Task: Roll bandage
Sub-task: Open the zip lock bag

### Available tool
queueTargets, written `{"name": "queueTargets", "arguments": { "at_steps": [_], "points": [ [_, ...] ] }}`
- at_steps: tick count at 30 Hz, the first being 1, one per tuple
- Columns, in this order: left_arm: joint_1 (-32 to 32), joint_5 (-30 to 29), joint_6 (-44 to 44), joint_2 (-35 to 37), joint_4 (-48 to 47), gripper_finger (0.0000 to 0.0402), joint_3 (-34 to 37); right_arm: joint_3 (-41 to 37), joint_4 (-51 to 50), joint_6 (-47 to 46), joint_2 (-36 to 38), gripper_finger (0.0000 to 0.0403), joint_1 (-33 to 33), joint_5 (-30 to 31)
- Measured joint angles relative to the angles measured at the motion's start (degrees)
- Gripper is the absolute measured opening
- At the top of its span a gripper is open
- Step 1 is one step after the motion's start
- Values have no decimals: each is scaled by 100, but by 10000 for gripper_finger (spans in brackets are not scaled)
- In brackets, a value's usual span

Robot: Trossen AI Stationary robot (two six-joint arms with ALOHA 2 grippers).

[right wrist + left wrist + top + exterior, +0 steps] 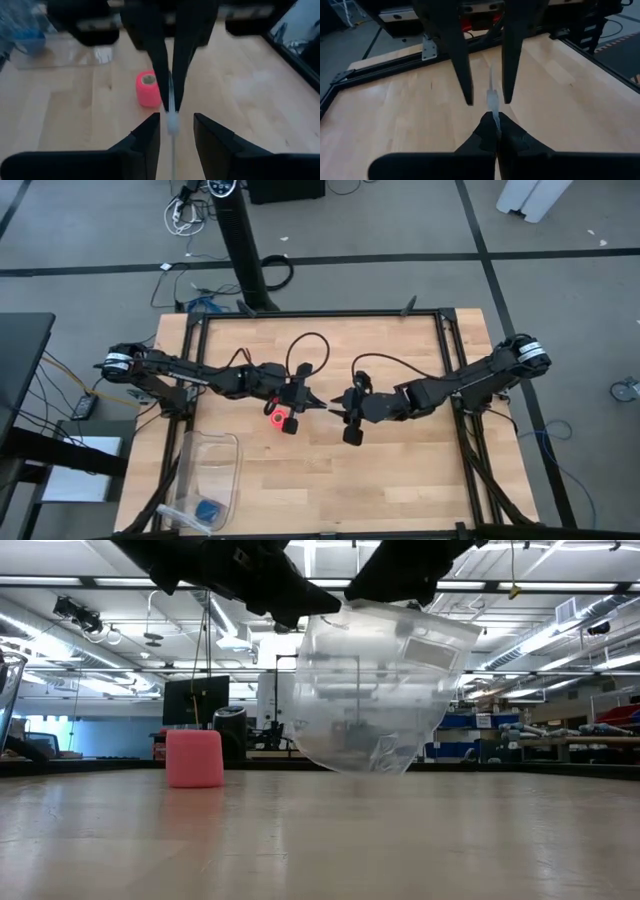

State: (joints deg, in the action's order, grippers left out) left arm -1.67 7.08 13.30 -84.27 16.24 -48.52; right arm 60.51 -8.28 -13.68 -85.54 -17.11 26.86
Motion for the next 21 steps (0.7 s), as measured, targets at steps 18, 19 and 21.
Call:
{"name": "queueTargets", "arguments": {
  "at_steps": [18, 19, 21],
  "points": [
    [-1, -197, -3, 6, -189, 1, -45, -5, -240, -121, -68, 19, -124, 204],
    [3, -197, -2, 4, -187, 1, -45, -2, -274, -153, -66, 16, -146, 225],
    [4, -195, -3, 2, -193, 1, -45, 0, -319, -165, -63, 10, -182, 239]
  ]
}}
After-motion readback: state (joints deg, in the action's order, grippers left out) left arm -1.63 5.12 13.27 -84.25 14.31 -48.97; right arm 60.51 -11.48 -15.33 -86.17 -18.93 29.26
